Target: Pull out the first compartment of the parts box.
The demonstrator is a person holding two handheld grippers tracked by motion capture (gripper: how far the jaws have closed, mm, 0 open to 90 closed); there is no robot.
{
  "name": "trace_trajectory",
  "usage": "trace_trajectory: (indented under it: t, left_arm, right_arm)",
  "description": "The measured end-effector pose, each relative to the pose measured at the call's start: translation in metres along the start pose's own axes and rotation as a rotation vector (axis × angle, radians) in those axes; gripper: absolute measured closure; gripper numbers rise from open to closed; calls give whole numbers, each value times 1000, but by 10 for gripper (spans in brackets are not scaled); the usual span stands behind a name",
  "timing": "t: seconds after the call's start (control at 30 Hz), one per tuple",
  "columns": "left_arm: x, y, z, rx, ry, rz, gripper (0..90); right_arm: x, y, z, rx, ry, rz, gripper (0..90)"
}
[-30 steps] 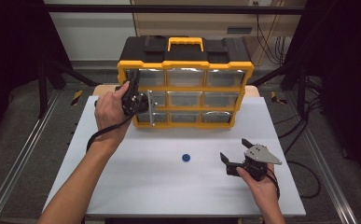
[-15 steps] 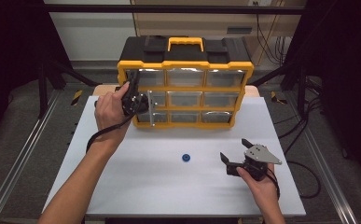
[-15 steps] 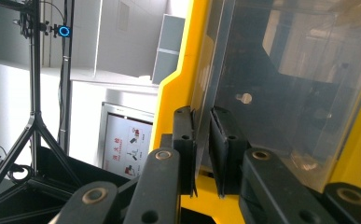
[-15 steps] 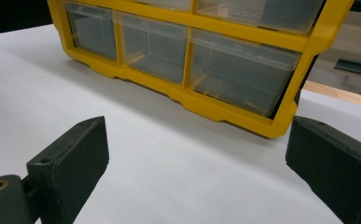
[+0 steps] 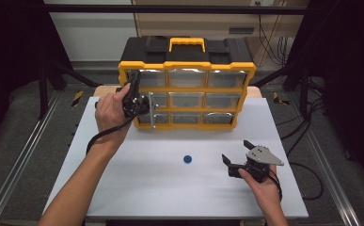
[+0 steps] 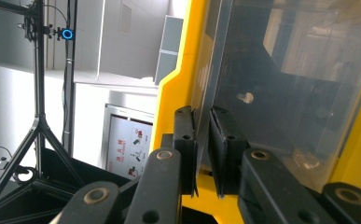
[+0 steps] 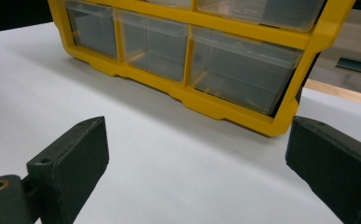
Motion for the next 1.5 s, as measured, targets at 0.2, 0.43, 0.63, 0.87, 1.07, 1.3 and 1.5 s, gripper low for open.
trace_trajectory:
  t: [0.2,0.43,0.63,0.87,1.07,1.3,1.5]
  left_arm:
    - [0,-3,0,-5,4,1,810]
    - [0,-4,-1,-4,6,14,809]
    - [-1,-5,2,5,3,29,818]
    - [-2,-5,8,9,5,30,817]
    - [-4,-3,14,12,5,31,814]
    - [-4,-3,21,16,7,37,814]
    - [-6,-3,27,17,9,42,814]
  right_arm:
    - [0,0,0,1,2,4,65]
    - [0,0,0,-1,2,5,64]
    - [0,0,-1,-3,2,6,64]
    - [-1,-1,-1,-5,5,7,64]
    - [-2,0,-1,-2,6,9,64]
    - [-2,0,-1,0,7,8,64]
    - [-2,1,0,7,10,10,63]
Point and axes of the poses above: each handheld gripper's, and its own axes: z roughly backward along the jaws, y roughly out of its top, x roughly to its right, the point moved 6 cm from there along -z, roughly forward along the jaws, and after that the axes turned 1 degree about z, right-handed, at the moved point
